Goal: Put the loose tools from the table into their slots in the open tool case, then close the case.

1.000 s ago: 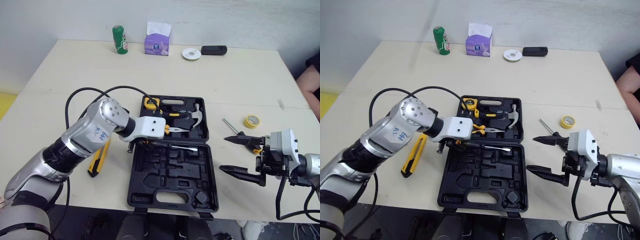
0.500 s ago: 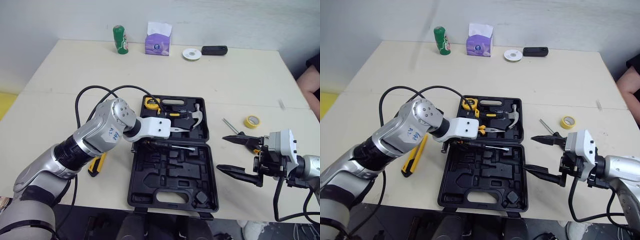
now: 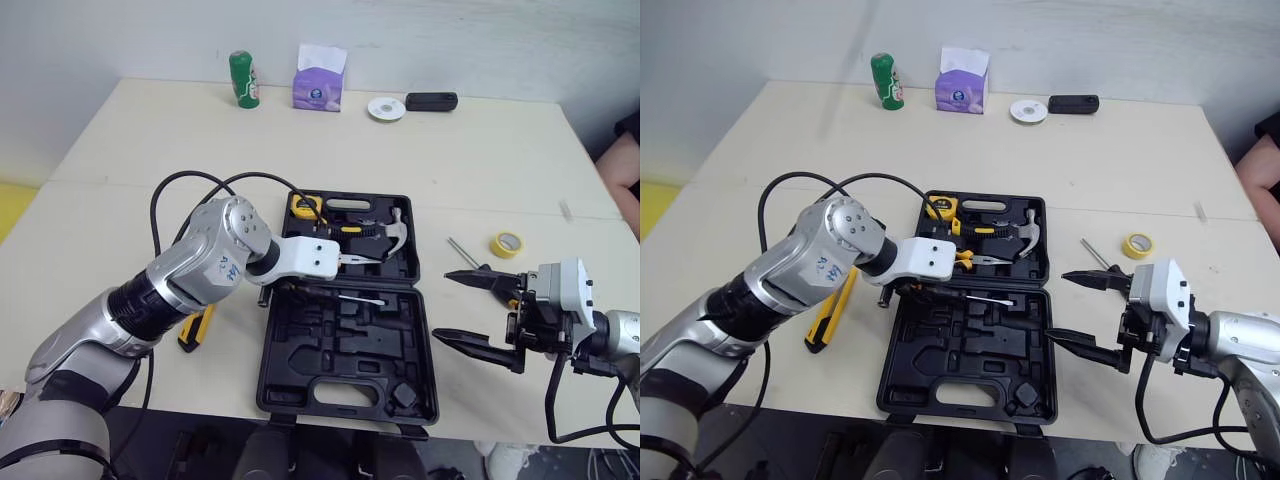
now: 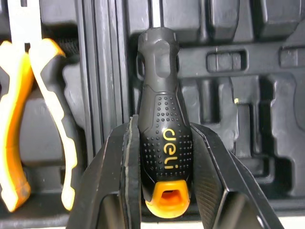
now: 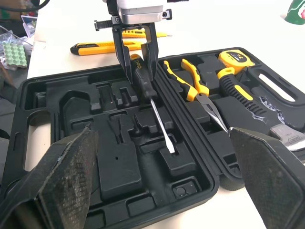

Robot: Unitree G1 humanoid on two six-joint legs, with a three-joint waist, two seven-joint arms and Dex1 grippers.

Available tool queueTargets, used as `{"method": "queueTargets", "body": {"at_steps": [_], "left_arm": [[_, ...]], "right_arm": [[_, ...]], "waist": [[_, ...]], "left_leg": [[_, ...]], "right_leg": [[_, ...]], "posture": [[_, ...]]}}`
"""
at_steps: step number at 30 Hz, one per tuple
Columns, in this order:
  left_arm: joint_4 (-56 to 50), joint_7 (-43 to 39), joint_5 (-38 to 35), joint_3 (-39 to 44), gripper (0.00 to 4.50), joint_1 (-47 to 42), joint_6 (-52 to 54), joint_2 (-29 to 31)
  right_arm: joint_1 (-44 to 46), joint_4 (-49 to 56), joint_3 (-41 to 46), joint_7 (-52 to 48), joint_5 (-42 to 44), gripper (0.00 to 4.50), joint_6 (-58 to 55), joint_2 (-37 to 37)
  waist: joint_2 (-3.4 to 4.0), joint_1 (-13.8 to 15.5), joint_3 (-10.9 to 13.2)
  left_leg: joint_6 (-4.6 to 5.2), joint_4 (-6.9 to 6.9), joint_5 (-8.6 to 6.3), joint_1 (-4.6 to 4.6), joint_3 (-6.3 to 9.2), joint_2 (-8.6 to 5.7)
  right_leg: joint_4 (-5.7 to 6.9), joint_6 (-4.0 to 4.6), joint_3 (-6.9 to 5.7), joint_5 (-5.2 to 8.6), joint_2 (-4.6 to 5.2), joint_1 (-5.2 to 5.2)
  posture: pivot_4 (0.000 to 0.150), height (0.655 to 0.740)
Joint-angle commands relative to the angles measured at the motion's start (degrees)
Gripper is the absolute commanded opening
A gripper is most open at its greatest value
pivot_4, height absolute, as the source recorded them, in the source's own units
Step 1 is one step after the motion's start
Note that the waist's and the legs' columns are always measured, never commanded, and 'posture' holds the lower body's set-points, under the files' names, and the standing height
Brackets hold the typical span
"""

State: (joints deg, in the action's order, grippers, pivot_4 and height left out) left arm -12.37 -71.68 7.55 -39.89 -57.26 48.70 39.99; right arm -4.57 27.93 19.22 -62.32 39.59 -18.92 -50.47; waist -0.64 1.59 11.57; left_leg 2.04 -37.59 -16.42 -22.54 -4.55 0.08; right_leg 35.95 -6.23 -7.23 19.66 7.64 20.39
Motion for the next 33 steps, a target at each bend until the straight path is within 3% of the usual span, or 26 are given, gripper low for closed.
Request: {"method": "queueTargets", "body": {"at_steps": [1,13,15,21,29,33], "left_arm": [[0.9,0.6,1.3,0.2,1.0,-1.4,-0.4,-0.9],[2.0,-0.1,2.0,0.3,1.0,-0.8,-3.6,-1.1],[1.2,-0.2,1.2,1.1,2.06,-0.4,-4.3,-1.3],[-1.7,-1.1,-1.6,4.4,4.39,-0.9,-3.6,-2.1],[-3.1,0.3,-7.4,10.5,4.39,0.4,-3.6,-5.1],[-0.4,1.6,-13.6,18.7,4.39,4.9,-12.6,-7.7]], "right_arm": [[0.3,1.9,0.7,0.2,0.7,4.5,0.5,0.6],[0.1,2.3,0.3,0.7,0.3,4.5,0.6,1.3],[0.1,2.4,0.2,0.8,0.2,4.5,0.7,1.4],[-0.1,2.4,0.1,0.7,0.3,4.5,0.6,1.5],[-0.1,2.0,-0.6,0.4,0.0,4.5,0.8,1.6],[-0.1,1.2,-0.3,0.0,-0.3,4.5,1.4,1.7]], "waist": [[0.0,0.1,0.0],[0.0,0.1,0.0],[0.0,0.1,0.0],[0.0,0.0,0.0],[0.01,-0.1,0.0],[0.02,-0.2,0.0]], "left_leg": [[0.0,-0.01,0.0,-0.01,0.01,0.0],[0.04,-0.21,-0.02,-0.01,0.07,0.0],[0.04,-0.23,-0.02,-0.02,0.08,0.0],[0.04,-0.31,-0.02,-0.11,0.16,0.01],[0.04,-0.38,-0.03,-0.18,0.27,0.02],[0.04,-0.4,-0.02,-0.19,0.29,0.02]], "right_leg": [[0.0,0.0,-0.01,0.0,0.0,-0.01],[0.06,-0.03,-0.02,-0.02,0.01,-0.08],[0.06,-0.03,-0.03,-0.02,0.02,-0.08],[0.06,-0.04,-0.08,-0.03,0.01,-0.08],[0.07,-0.04,-0.16,-0.03,0.0,-0.08],[0.07,-0.04,-0.17,-0.03,0.01,-0.08]], "posture": [[0.15,0.74],[0.15,0.74],[0.15,0.74],[0.15,0.74],[0.15,0.74],[0.15,0.74]]}}
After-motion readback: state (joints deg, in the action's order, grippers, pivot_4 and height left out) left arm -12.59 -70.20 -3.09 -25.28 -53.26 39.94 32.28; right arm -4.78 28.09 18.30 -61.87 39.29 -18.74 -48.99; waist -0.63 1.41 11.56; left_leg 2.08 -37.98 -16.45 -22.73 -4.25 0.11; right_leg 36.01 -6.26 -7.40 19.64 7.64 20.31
